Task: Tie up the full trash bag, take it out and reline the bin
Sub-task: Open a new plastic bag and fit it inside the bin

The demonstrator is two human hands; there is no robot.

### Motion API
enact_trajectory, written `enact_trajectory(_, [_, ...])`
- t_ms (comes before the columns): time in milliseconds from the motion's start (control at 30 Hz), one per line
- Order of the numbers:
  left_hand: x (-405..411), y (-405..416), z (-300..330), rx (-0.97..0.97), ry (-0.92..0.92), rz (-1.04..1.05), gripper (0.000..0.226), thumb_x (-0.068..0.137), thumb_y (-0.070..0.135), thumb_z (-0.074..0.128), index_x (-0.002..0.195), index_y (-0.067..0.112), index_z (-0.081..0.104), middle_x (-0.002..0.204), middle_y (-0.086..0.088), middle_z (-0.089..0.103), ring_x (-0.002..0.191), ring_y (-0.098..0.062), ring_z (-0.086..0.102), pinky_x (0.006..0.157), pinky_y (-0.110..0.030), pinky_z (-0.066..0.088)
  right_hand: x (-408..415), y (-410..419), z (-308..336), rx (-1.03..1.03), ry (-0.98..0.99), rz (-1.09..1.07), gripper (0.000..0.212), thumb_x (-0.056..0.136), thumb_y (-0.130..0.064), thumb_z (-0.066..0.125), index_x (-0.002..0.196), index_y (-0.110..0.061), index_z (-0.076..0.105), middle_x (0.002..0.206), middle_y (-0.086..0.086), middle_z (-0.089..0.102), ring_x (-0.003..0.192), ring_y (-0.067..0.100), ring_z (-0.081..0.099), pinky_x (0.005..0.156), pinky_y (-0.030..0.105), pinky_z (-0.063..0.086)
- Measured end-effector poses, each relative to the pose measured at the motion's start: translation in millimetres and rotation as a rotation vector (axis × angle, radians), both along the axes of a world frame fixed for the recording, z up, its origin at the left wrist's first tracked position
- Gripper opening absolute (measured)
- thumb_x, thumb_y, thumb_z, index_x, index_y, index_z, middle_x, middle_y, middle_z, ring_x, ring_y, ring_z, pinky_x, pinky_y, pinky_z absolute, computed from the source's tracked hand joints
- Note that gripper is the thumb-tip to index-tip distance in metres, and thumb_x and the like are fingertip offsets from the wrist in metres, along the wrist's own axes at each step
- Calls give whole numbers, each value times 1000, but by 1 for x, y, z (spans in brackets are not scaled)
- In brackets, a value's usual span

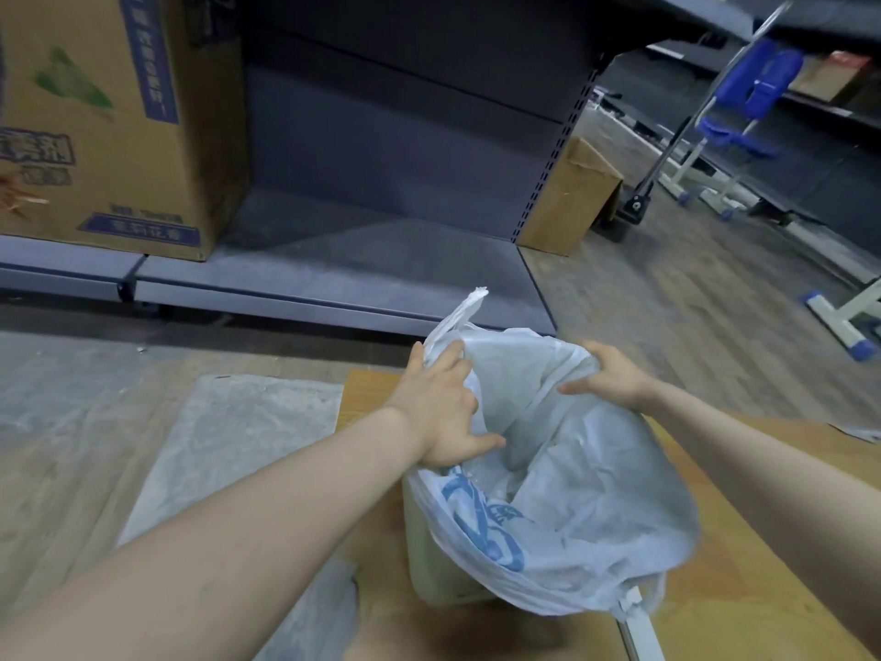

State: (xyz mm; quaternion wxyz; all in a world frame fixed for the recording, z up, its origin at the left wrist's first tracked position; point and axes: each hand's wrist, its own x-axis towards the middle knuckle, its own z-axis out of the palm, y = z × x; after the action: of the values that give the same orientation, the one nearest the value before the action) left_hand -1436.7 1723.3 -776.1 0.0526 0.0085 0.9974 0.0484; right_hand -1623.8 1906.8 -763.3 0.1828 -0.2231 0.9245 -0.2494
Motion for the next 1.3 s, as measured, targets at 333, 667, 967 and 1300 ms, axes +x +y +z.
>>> enact_trajectory(333, [6, 1, 9, -107, -54, -2, 59, 94, 57, 27, 119, 16, 62, 142, -10, 35, 144, -25, 3, 111, -63, 7, 42, 7, 4, 239, 538, 52, 62, 85, -45, 59, 136, -20, 35, 134, 10, 41, 119, 33, 46, 91, 44, 47])
enact_trajectory(667, [52, 84, 12, -67, -17, -345, 49, 90, 55, 42, 101, 10, 58, 102, -14, 62, 96, -35, 59, 69, -34, 33, 96, 65, 3, 179, 78, -64, 87, 83, 1, 42, 147, -40, 1, 111, 14, 61, 70, 26, 54, 57, 31, 40])
enact_trajectory(967, [19, 56, 20, -134, -12, -268, 39, 96, 45, 41, 102, 11, 57, 107, -11, 64, 99, -30, 58, 70, -31, 36, 107, 68, 1, 245, 48, -330, 80, 88, -14, 38, 148, -31, -13, 113, 10, 55, 67, 24, 51, 53, 28, 39])
enact_trajectory(1300, [15, 56, 19, -163, -4, -281, 41, 93, 53, 42, 91, 14, 55, 89, -8, 60, 82, -26, 55, 66, -30, 34, 155, 82, 19, 311, 259, 431, 36, 92, -48, 49, 114, -20, 49, 102, 6, 64, 94, 25, 57, 73, 35, 40])
